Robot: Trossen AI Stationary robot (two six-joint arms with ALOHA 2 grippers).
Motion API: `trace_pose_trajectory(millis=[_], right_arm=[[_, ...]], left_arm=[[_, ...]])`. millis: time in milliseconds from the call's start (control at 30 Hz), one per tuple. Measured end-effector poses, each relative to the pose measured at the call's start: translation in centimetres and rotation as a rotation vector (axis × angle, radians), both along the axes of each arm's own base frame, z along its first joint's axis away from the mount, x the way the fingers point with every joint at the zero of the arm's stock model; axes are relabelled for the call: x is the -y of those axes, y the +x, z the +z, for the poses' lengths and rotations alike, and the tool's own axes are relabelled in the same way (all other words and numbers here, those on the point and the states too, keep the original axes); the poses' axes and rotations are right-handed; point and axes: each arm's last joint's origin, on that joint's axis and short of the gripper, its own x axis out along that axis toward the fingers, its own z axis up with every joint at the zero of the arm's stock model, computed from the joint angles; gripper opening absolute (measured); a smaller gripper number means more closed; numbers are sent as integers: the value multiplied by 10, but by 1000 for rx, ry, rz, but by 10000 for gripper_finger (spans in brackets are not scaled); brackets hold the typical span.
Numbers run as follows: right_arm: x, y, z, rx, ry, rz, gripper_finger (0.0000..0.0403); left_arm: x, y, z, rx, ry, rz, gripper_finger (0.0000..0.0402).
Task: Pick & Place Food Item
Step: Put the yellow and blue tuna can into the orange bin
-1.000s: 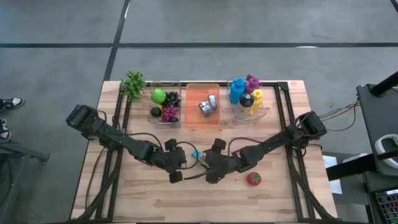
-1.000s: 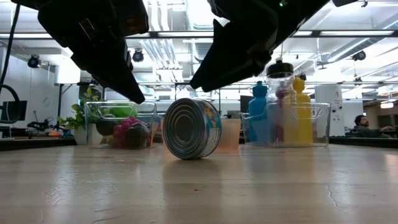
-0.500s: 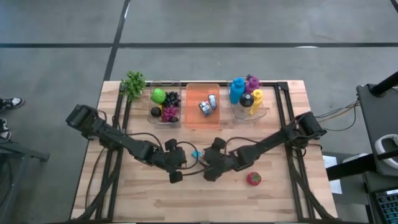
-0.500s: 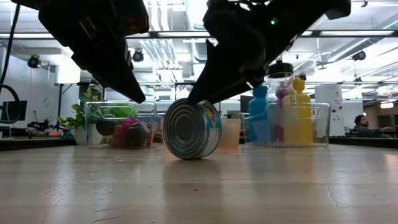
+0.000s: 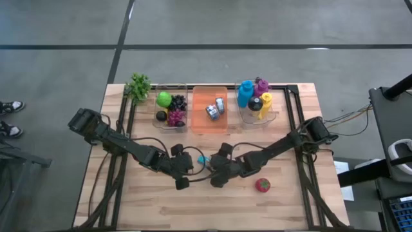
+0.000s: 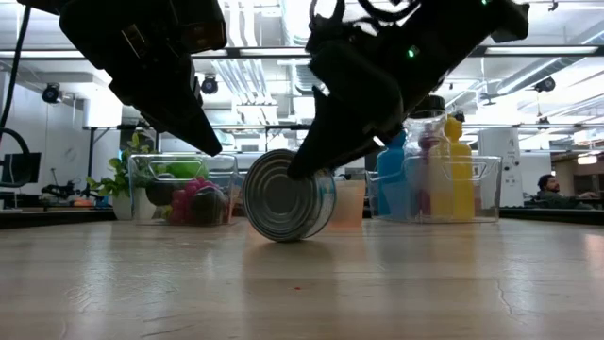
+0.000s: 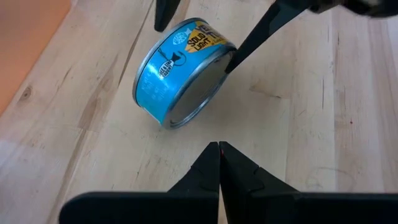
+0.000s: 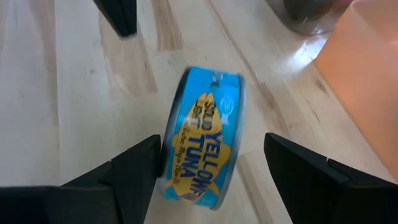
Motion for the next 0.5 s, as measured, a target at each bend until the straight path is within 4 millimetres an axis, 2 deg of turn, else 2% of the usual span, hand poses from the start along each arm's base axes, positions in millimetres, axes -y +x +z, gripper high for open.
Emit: trace_pose_trajectory(millis=[267, 500], right_arm=[[6, 4, -11, -39, 18, 8, 232], [10, 6, -13, -55, 61, 31, 146]], left_arm=[[0, 0, 0, 0, -1, 1, 3], [0, 0, 0, 0, -1, 1, 3]])
